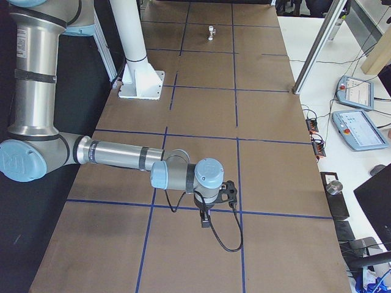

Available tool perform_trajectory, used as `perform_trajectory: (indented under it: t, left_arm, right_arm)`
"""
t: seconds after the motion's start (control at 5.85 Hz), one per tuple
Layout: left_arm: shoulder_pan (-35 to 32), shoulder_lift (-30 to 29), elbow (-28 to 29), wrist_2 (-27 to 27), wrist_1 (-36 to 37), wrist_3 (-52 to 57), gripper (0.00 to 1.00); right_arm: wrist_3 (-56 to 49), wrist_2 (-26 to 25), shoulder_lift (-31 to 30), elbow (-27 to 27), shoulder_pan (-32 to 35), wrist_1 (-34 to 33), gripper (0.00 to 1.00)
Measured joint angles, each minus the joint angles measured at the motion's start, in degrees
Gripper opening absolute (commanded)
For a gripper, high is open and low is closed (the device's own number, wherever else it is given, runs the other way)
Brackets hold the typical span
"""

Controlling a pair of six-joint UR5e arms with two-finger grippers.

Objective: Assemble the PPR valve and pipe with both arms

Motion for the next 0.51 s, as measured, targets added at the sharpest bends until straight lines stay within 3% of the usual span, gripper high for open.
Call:
perform_trajectory:
  t: [0.51]
  left_arm:
    - [1.1,0.2,-1.2,0.0,0.1,-0.2,1.0]
  right_arm:
    - [0.0,0.0,0.0,0.1,0.0,0.0,1.0]
